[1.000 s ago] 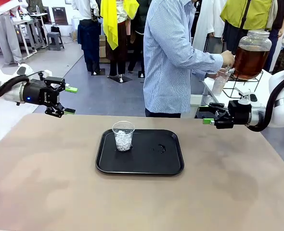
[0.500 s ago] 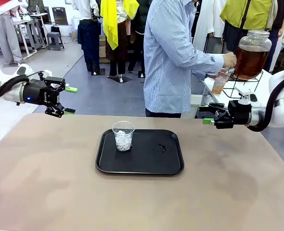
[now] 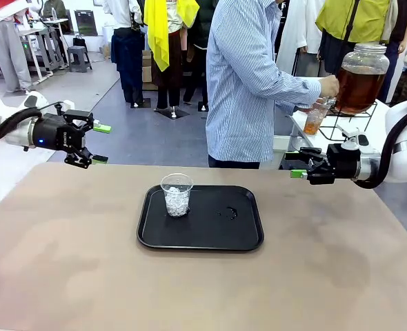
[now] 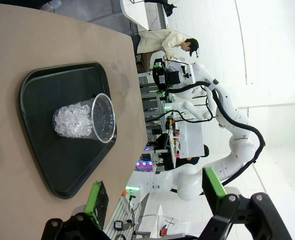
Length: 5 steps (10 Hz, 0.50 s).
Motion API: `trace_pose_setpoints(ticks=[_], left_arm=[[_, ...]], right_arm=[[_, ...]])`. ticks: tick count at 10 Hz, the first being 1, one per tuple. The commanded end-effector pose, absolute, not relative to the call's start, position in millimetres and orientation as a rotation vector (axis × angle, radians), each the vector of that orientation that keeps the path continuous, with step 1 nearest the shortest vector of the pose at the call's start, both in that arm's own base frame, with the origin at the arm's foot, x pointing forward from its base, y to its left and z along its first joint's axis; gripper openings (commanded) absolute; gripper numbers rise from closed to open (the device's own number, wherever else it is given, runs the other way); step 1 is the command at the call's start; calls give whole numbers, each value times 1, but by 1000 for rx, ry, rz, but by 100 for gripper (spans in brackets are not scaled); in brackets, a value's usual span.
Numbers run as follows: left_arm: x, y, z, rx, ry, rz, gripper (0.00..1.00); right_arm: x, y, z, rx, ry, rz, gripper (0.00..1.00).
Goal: Pour the drink into the iced cup.
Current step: Pick up the iced cup indicated by the human and present it to them.
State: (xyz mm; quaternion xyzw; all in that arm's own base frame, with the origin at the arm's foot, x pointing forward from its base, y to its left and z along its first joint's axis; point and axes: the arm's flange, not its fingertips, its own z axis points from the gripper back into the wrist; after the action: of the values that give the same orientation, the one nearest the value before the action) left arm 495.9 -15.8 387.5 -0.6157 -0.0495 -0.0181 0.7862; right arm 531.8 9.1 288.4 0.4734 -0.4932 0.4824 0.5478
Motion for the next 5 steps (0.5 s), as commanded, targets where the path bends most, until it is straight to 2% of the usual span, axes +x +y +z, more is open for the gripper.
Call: trace_pose_setpoints(ticks=[1, 5], left_arm=[[496, -16, 389, -1337, -115, -33, 100], [496, -16, 389, -1337, -115, -33, 100]], right_arm=[[534, 11, 291, 1122, -1169, 1147, 100], [534, 11, 291, 1122, -1169, 1147, 100]])
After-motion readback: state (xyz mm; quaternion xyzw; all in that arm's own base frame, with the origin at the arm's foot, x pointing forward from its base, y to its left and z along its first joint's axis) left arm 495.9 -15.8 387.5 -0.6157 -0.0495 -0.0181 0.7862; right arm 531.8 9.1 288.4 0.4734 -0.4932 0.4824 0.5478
